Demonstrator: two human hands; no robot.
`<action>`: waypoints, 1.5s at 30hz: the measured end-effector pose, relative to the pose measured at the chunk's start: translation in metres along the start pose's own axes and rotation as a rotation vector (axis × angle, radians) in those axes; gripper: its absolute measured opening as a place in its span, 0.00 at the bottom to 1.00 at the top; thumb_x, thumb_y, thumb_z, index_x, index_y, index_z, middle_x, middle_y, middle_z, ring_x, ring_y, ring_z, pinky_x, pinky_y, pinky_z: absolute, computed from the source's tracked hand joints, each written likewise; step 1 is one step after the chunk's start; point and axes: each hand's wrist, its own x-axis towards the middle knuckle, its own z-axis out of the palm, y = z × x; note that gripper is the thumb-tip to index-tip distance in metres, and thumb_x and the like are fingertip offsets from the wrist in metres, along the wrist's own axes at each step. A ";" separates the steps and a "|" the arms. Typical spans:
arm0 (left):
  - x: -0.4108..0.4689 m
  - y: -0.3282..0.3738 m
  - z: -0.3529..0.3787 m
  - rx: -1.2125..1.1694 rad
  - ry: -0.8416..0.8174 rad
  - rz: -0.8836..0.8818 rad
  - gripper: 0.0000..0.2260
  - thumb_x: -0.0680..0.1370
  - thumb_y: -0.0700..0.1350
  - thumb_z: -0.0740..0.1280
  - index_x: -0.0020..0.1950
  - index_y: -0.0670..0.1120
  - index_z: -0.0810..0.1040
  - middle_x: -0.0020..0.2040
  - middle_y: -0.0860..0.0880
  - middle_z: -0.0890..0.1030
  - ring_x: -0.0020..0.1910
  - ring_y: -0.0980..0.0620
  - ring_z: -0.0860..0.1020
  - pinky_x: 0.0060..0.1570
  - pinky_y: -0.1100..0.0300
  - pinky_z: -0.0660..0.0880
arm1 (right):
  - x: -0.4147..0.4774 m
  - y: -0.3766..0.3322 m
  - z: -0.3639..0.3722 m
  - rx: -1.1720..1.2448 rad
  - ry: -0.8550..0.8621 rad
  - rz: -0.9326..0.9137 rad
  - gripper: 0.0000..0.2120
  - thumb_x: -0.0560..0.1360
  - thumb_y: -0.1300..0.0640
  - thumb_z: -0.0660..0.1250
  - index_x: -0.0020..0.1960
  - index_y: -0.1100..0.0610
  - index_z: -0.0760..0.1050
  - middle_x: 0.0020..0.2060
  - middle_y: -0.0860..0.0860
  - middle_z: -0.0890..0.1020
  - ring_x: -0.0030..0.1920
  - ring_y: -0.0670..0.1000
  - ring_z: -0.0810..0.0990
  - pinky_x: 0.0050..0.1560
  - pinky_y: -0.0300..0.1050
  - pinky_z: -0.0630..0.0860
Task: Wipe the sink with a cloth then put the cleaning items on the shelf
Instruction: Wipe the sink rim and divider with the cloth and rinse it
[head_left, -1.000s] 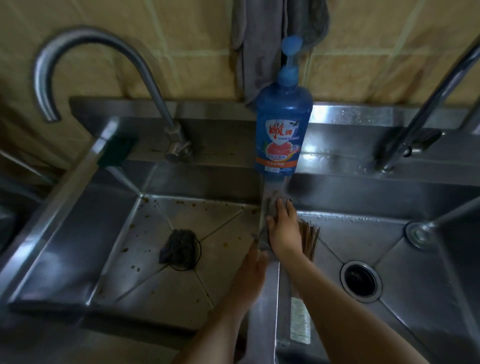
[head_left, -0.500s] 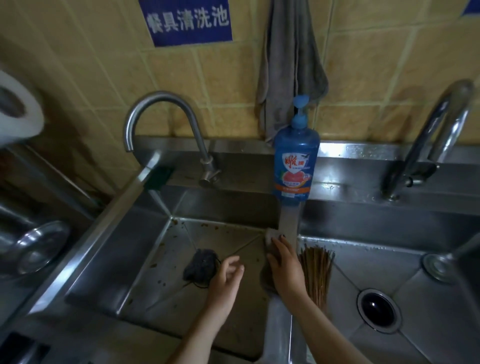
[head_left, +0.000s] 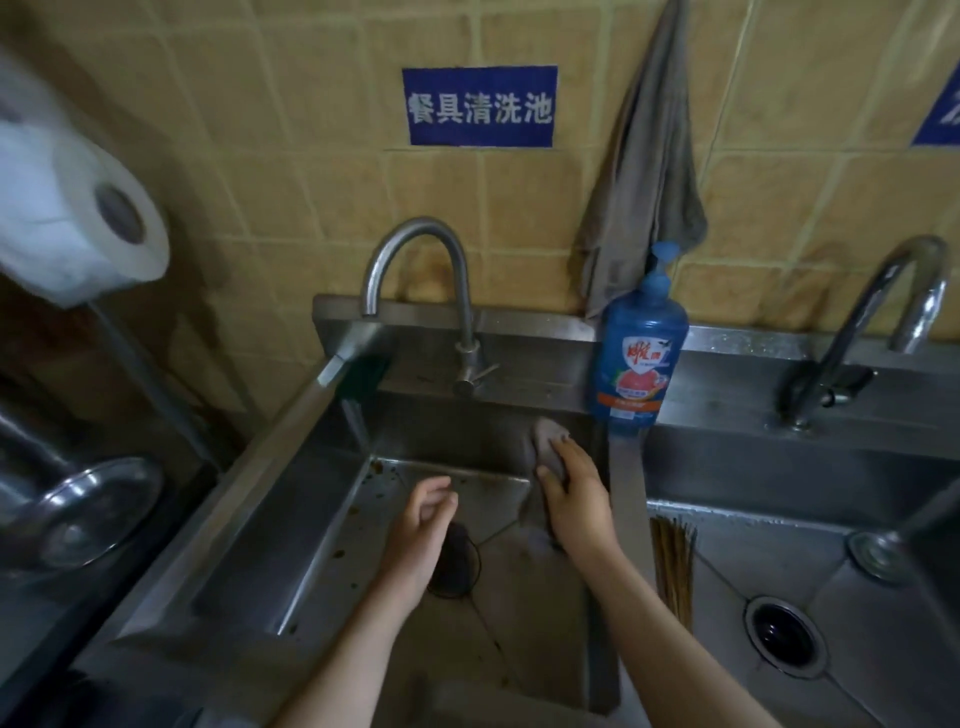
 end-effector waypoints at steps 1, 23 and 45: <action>0.003 0.003 -0.018 -0.029 0.001 0.018 0.08 0.79 0.45 0.61 0.57 0.50 0.73 0.51 0.53 0.76 0.51 0.59 0.74 0.48 0.64 0.70 | -0.001 -0.011 0.008 0.006 0.031 -0.002 0.21 0.78 0.58 0.63 0.70 0.53 0.66 0.69 0.49 0.69 0.63 0.38 0.64 0.62 0.29 0.59; 0.100 0.017 -0.195 -0.185 -0.048 0.148 0.08 0.77 0.44 0.64 0.54 0.56 0.72 0.53 0.55 0.77 0.53 0.60 0.75 0.51 0.63 0.71 | 0.002 -0.117 0.186 -0.171 0.053 -0.024 0.21 0.78 0.59 0.62 0.71 0.55 0.66 0.72 0.51 0.65 0.72 0.50 0.63 0.63 0.30 0.54; 0.327 -0.049 -0.173 0.302 -0.147 0.074 0.15 0.79 0.51 0.60 0.65 0.58 0.69 0.67 0.55 0.70 0.60 0.60 0.68 0.55 0.63 0.64 | 0.159 -0.065 0.295 -0.151 0.024 0.122 0.21 0.78 0.61 0.63 0.70 0.59 0.66 0.71 0.54 0.67 0.71 0.51 0.64 0.63 0.24 0.51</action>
